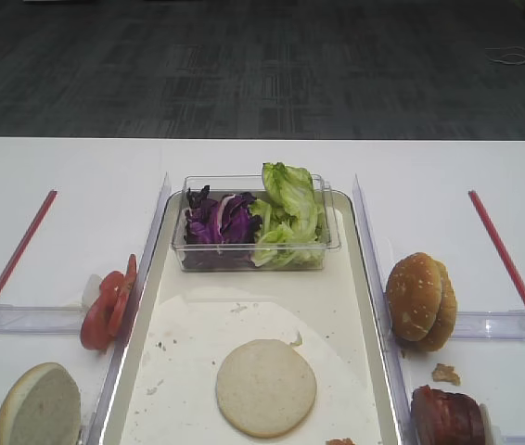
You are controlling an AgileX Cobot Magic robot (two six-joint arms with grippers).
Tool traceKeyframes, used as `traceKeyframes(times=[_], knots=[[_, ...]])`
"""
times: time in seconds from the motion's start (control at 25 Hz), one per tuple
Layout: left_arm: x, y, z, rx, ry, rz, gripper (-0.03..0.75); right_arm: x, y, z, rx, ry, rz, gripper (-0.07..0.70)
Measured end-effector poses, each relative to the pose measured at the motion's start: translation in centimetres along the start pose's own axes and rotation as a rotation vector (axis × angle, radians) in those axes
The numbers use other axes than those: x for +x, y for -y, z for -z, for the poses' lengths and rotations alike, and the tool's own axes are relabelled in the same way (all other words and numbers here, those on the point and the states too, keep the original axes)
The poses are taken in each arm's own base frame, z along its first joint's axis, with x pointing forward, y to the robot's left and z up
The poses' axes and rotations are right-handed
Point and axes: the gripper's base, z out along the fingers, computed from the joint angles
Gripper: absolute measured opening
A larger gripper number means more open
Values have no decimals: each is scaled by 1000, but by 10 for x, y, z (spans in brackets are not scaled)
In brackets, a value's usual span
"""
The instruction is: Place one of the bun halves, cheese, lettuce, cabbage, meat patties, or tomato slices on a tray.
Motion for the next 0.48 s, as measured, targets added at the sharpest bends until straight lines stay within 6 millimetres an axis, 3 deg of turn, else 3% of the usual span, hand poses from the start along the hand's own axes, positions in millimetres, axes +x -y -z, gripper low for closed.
traceKeyframes(times=[0.48], knots=[[6,1,6,-3,56,-6,422,0,0,0,0,0,0,490]])
